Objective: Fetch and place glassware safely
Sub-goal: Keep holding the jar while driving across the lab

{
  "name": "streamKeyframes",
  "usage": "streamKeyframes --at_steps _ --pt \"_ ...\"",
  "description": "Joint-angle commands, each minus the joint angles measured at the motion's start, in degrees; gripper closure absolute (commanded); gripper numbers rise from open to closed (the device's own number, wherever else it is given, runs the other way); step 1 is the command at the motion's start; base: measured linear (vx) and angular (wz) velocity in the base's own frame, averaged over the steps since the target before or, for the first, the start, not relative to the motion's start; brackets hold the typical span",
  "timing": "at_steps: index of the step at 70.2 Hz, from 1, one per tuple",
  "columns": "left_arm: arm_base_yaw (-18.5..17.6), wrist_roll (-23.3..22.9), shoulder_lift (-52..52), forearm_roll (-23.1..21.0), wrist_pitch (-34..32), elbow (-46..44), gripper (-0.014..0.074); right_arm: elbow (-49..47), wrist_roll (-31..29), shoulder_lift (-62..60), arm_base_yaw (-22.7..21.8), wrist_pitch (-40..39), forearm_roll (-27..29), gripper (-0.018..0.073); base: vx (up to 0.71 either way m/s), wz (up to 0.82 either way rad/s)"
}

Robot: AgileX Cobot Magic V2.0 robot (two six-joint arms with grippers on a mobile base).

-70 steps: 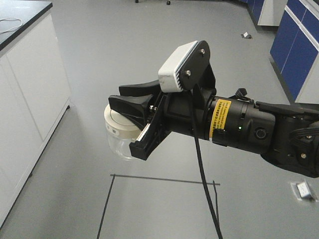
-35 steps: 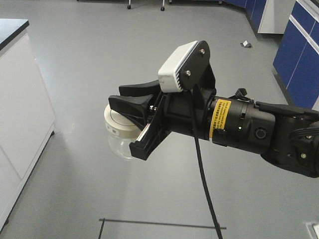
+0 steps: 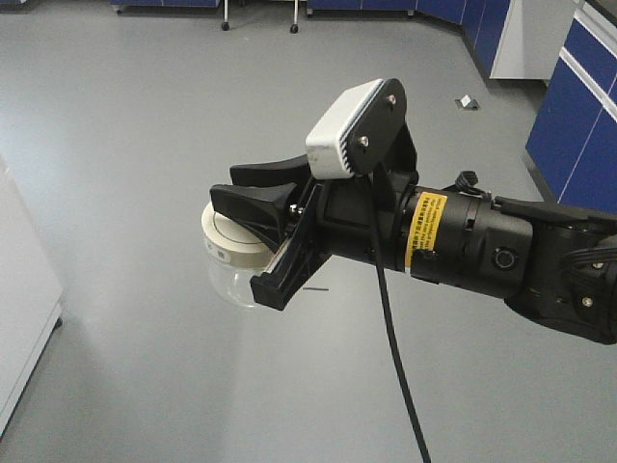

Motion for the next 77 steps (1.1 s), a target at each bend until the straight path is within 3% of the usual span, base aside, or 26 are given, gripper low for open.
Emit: streamKeyframes --at_steps 1,77 --pt "0.0 -0.3 0.2 -0.4 -4.5 -1.7 0.0603 -1.8 -0.2 -2.2 -0.2 -3.1 2.5 0.0563 0.47 -0.08" --pt "0.0 -0.3 0.2 -0.4 -4.5 -1.7 0.0603 -1.8 -0.2 -2.2 -0.2 -3.1 2.5 0.0563 0.52 -0.02"
